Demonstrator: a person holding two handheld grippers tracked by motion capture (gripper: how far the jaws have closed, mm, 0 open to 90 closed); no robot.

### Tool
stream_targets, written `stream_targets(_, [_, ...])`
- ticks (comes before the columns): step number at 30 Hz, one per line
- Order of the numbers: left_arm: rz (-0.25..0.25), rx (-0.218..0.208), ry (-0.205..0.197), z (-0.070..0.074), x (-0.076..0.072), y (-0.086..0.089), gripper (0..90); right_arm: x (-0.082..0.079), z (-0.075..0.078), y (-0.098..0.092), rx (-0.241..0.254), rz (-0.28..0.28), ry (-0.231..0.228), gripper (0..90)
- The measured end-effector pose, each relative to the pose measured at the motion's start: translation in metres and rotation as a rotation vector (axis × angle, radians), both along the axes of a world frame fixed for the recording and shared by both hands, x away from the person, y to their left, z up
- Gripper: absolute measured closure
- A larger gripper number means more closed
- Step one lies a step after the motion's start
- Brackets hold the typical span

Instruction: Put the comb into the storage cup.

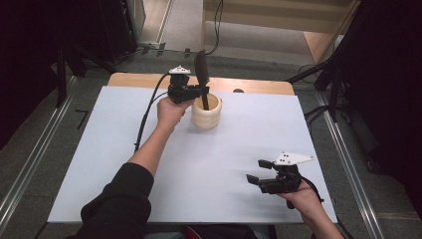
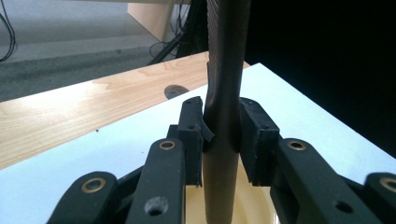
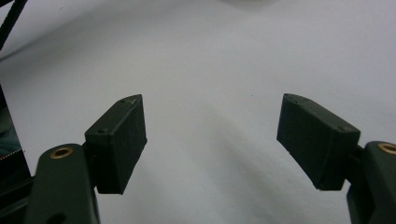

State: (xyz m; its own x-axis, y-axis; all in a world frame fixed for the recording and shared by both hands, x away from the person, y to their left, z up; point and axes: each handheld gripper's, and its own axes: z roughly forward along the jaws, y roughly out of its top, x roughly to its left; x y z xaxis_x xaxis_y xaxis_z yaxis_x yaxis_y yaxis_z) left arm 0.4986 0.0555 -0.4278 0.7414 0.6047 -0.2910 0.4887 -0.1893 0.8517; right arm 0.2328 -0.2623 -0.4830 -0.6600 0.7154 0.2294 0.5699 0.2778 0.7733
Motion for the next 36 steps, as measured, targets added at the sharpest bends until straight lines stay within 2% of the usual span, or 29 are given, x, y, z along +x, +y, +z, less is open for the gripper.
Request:
stream_targets(4, [0.003, -0.003, -0.004, -0.004, -0.001, -0.001, 73.1, 0.000, 0.000, 0.000, -0.001, 0.000, -0.001, 22.2])
stream_targets(16, [0.005, -0.003, 0.019, -0.018, 0.000, 0.005, 73.1, 0.000, 0.000, 0.000, -0.002, 0.000, -0.002, 22.2])
stream_targets(28, [-0.012, 0.027, 0.017, -0.019, -0.002, 0.002, 72.1, 0.000, 0.000, 0.000, 0.002, 0.000, -0.003, 22.2])
stream_targets(29, [-0.014, 0.025, 0.013, -0.019, -0.003, 0.001, 70.9, 0.000, 0.000, 0.000, -0.001, -0.001, -0.002, 22.2])
stream_targets(32, [-0.025, 0.015, 0.005, -0.015, -0.005, 0.002, 60.1, -0.001, 0.000, 0.000, -0.003, -0.003, -0.007, 22.2])
stream_targets(36, [-0.021, 0.021, -0.014, -0.009, -0.008, 0.003, 53.9, 0.000, 0.000, -0.001, -0.004, -0.009, -0.010, 22.2])
